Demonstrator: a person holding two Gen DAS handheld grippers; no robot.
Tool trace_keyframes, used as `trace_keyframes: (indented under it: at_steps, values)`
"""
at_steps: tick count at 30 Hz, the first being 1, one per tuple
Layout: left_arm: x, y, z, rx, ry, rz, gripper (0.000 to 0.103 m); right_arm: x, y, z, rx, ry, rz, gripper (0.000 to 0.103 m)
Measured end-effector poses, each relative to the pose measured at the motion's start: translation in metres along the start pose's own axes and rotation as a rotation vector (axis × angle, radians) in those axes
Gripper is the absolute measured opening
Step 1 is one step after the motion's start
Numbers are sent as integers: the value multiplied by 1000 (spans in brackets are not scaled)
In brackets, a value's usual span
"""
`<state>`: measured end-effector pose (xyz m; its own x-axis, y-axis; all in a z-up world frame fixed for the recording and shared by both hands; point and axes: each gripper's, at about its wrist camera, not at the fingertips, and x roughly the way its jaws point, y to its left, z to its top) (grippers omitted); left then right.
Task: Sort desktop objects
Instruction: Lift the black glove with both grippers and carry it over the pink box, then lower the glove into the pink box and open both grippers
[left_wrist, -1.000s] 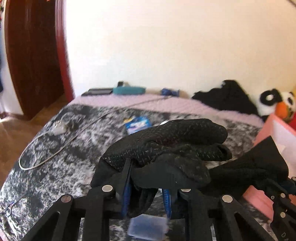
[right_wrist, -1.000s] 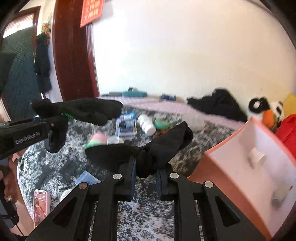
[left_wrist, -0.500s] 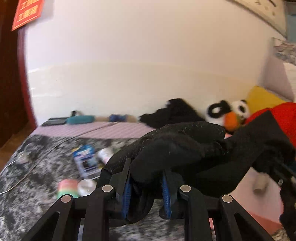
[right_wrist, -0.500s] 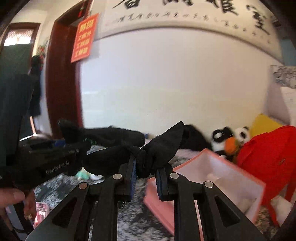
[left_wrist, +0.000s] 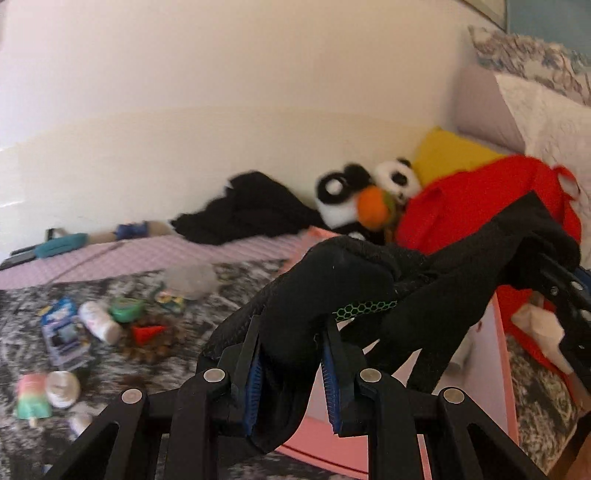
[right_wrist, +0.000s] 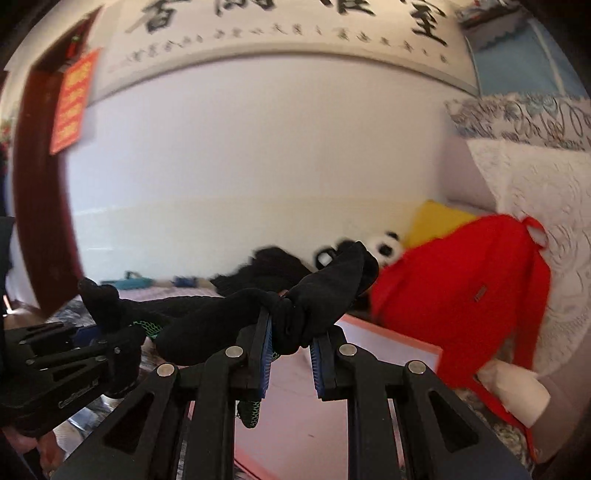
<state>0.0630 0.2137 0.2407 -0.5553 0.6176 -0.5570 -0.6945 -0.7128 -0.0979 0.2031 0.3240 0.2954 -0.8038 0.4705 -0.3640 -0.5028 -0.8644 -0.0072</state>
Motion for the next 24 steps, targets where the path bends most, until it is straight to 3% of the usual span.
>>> trace_keyframes:
  at_steps: [9, 11, 12, 13, 15, 16, 19, 24]
  values:
    - [66, -42, -19, 71, 118, -30, 23, 63, -36, -36, -6, 210, -81, 19]
    - [76, -48, -22, 87, 147, -26, 27, 77, -38, -53, -31, 276, -84, 20]
    - [82, -50, -24, 89, 166, -22, 38, 85, -40, -61, -48, 315, -84, 28]
    - [88, -52, -26, 90, 185, -18, 66, 92, -41, -69, -62, 354, -88, 34]
    - [97, -54, -29, 84, 201, 7, 96, 106, -42, -87, -79, 434, -108, 87]
    - [97, -54, -29, 82, 191, 34, 98, 111, -43, -94, -84, 460, -126, 92]
    - [101, -54, -28, 104, 180, 83, 98, 109, -50, -102, -81, 462, -182, 92]
    - [122, -43, -35, 109, 232, 123, 98, 107, -59, -119, 1, 513, -107, 92]
